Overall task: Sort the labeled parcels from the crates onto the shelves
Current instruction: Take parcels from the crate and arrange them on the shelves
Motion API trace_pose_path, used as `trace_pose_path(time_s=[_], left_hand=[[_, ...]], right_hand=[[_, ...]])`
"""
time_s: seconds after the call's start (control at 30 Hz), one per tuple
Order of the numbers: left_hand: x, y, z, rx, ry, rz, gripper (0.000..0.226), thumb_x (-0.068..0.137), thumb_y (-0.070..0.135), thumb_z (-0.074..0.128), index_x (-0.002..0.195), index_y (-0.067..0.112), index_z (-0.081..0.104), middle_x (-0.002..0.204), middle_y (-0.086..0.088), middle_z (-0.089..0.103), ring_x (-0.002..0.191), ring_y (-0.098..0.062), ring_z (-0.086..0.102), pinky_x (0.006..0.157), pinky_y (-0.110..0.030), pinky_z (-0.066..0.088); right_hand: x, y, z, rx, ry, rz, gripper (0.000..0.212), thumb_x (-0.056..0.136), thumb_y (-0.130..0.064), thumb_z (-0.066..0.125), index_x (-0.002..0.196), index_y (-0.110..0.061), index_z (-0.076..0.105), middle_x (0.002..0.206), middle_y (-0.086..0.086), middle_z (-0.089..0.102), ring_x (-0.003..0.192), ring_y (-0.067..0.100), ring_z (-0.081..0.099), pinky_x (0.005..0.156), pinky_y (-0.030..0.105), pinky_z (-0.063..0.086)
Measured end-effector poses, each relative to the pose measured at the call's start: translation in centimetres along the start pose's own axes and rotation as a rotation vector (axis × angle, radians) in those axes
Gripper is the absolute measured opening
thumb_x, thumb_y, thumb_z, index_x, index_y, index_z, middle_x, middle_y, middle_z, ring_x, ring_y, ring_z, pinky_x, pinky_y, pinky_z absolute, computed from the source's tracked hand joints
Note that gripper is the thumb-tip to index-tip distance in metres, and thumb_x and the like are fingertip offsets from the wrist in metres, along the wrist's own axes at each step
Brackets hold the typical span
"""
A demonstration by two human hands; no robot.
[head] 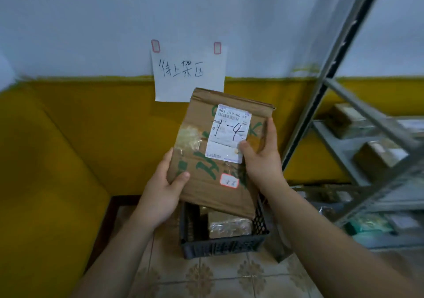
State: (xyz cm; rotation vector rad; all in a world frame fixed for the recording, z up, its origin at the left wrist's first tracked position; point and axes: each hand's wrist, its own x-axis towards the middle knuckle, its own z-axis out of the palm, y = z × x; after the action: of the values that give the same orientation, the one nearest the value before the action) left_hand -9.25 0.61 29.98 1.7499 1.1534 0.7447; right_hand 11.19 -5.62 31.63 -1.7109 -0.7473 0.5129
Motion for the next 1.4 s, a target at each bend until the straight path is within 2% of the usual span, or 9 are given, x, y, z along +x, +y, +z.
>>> trace_pose_path(time_s=[0.1,0.17,0.27,0.5,0.63,0.8,0.97,1.2,1.4], left_hand=[[-2.6,3.9,0.1,0.011,0.005,0.096,0.070,0.095,0.024,0.058,0.152,0.030,0.019,0.132,0.022,0.034,0.119,0.003,0.034,0.094,-0.013,0.029],[-4.6,6.4,0.5,0.003,0.006,0.145,0.073,0.095,0.024,0.058,0.154,0.030,0.016,0.131,0.024,0.030,0.118,0.003,0.033,0.087,-0.003,0.031],[-8.3,9.9,2.0,-0.039,0.009,0.200,0.073,0.095,0.021,0.057,0.153,0.033,0.013,0.115,0.042,0.025,0.103,0.009,0.040,0.066,0.010,0.030],[-18.5,14.8,9.7,-0.156,-0.079,0.268,0.076,0.094,0.015,0.060,0.150,0.039,0.016,0.109,0.041,0.034,0.084,0.033,0.045,0.067,0.007,0.036],[-23.4,17.6,15.7,-0.170,-0.220,0.305,0.075,0.094,0.019,0.061,0.150,0.042,0.017,0.117,0.038,0.036,0.095,0.017,0.049,0.073,0.003,0.039],[-26.8,22.0,22.8,-0.191,-0.401,0.361,0.076,0.093,0.012,0.061,0.152,0.033,0.018,0.108,0.040,0.033,0.081,0.036,0.044,0.068,0.006,0.038],[-26.7,25.9,29.2,-0.141,-0.520,0.404,0.077,0.093,0.015,0.061,0.153,0.033,0.016,0.126,0.021,0.043,0.084,0.024,0.046,0.069,0.003,0.040],[-23.3,31.0,39.5,-0.229,-0.680,0.401,0.078,0.094,0.014,0.060,0.151,0.043,0.016,0.114,0.020,0.054,0.103,-0.007,0.060,0.094,-0.043,0.053],[-22.4,35.4,49.1,-0.178,-0.820,0.479,0.076,0.094,0.019,0.061,0.151,0.040,0.017,0.127,0.013,0.051,0.103,-0.005,0.058,0.098,-0.031,0.047]], right_hand=[[-2.1,-3.4,-3.8,0.011,0.052,-0.061,0.080,0.098,-0.023,0.060,0.156,-0.041,0.008,0.149,-0.013,0.042,0.107,0.001,0.047,0.049,-0.002,0.038],[-3.6,-4.8,-6.4,0.002,0.094,-0.120,0.080,0.097,-0.026,0.060,0.155,-0.044,0.008,0.148,-0.014,0.043,0.114,0.003,0.047,0.062,0.004,0.044],[-6.5,-6.0,-10.8,0.003,0.149,-0.192,0.082,0.096,-0.029,0.062,0.155,-0.044,0.008,0.153,-0.014,0.039,0.133,0.012,0.045,0.103,0.036,0.046],[-15.1,-5.0,-24.3,-0.097,0.229,-0.260,0.083,0.096,-0.031,0.061,0.157,-0.037,0.005,0.158,-0.015,0.027,0.142,0.013,0.034,0.117,0.040,0.031],[-20.0,-2.9,-33.0,-0.127,0.349,-0.216,0.082,0.096,-0.029,0.061,0.157,-0.035,0.007,0.156,-0.011,0.030,0.139,0.013,0.035,0.115,0.036,0.030],[-23.3,-1.2,-42.3,-0.108,0.495,-0.148,0.082,0.096,-0.025,0.060,0.157,-0.037,0.006,0.153,-0.011,0.035,0.133,0.015,0.043,0.108,0.032,0.035],[-22.5,0.7,-48.9,-0.086,0.595,-0.075,0.075,0.099,-0.024,0.057,0.157,-0.034,0.010,0.126,-0.017,0.043,0.111,0.007,0.046,0.093,0.022,0.031],[-17.7,2.7,-57.3,-0.062,0.736,0.017,0.080,0.096,-0.029,0.060,0.156,-0.040,0.007,0.129,-0.008,0.053,0.113,0.017,0.053,0.101,0.035,0.042],[-16.4,4.9,-65.7,-0.070,0.905,0.065,0.081,0.095,-0.025,0.061,0.157,-0.036,0.010,0.129,-0.009,0.052,0.115,0.013,0.051,0.098,0.027,0.037]])
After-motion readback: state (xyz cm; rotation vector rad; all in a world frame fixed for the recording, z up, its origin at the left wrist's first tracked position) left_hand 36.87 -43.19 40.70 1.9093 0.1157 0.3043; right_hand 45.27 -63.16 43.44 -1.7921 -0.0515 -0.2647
